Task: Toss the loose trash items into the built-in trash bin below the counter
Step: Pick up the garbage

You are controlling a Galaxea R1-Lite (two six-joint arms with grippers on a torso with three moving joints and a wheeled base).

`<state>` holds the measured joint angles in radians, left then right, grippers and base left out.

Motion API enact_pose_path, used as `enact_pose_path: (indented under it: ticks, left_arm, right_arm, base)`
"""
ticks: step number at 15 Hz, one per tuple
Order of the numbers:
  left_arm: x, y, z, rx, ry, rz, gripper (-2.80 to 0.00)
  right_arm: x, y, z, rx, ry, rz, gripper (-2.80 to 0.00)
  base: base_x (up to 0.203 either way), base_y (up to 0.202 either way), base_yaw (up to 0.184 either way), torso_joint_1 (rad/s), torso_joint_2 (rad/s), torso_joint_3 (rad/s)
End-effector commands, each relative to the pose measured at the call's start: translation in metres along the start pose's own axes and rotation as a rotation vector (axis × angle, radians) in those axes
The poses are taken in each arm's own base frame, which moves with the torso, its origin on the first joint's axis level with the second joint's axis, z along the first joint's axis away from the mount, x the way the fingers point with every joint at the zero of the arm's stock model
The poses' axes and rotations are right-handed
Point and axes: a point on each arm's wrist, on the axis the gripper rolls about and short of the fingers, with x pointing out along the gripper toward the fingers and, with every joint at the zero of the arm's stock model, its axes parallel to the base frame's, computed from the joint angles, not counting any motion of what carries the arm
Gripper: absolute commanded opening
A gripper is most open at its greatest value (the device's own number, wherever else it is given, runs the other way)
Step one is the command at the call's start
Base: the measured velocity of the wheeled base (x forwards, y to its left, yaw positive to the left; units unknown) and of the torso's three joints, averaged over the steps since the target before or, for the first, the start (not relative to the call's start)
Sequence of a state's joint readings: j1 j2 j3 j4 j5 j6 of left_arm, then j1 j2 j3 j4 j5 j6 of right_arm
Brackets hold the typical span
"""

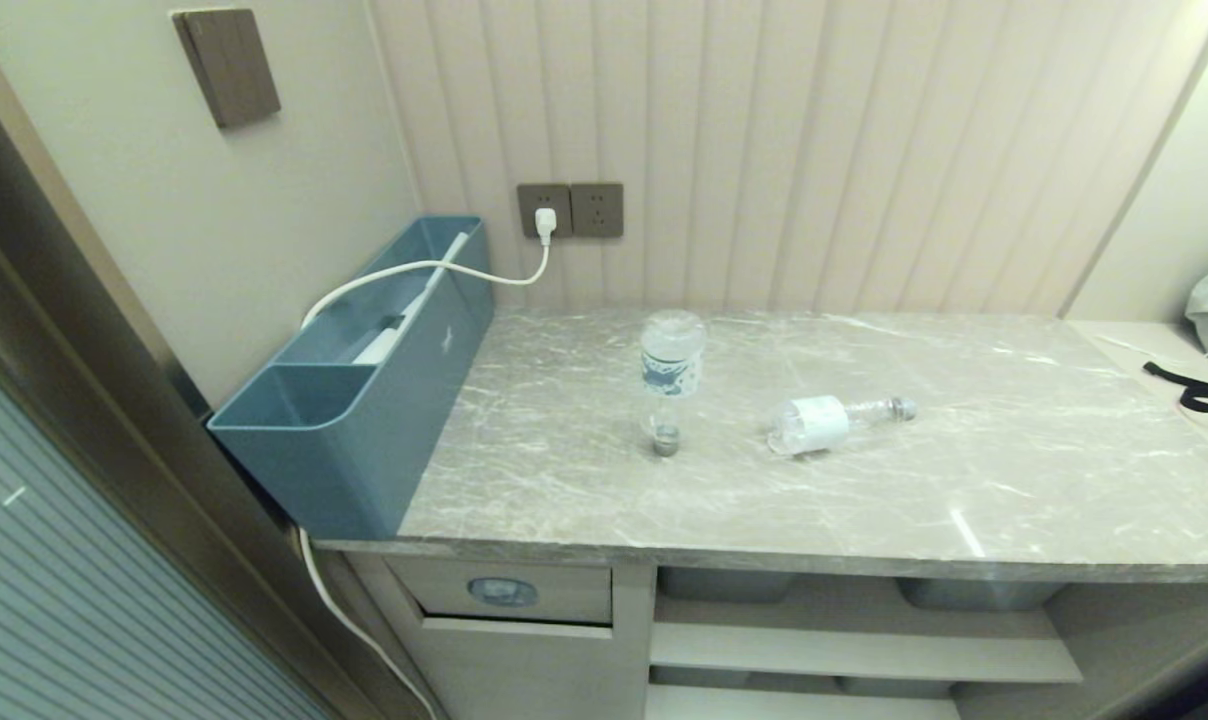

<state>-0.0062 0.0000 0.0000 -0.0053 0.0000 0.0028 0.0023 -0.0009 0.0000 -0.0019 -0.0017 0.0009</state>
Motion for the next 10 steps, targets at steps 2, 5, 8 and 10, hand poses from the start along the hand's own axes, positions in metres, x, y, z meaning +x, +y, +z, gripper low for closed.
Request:
enact_pose_path:
  ticks: [2,5,8,10]
  left_arm:
    - [0.0002,0.0000,-0.0003,0.000,0.002,0.000,-2.80]
    - [0.0002,0.0000,-0.0005,0.000,0.004,0.000,-2.80]
    - [0.0002,0.0000,-0.0005,0.000,0.004,0.000,-2.80]
    - [0.0002,0.0000,-0.0004,0.000,0.003,0.000,-2.80]
  right_arm:
    - [-0.0001,0.0000,0.0001,-0.001,-0.002,0.001,-2.80]
    - [-0.0001,0.0000,0.0001,-0.001,-0.002,0.001,-2.80]
    - [-0.0001,0.0000,0.0001,-0.001,-0.002,0.001,-2.80]
    - [-0.0001,0.0000,0.0001,-0.001,-0.002,0.001,-2.80]
  base:
    - [-0.001,-0.158,0.008,0.002,0.00,0.004]
    - [0.000,-0.197,0.001,0.003,0.00,0.006]
    - [0.000,-0.198,0.002,0.004,0.00,0.005]
    - [0.000,-0.189,0.002,0.001,0.00,0.002]
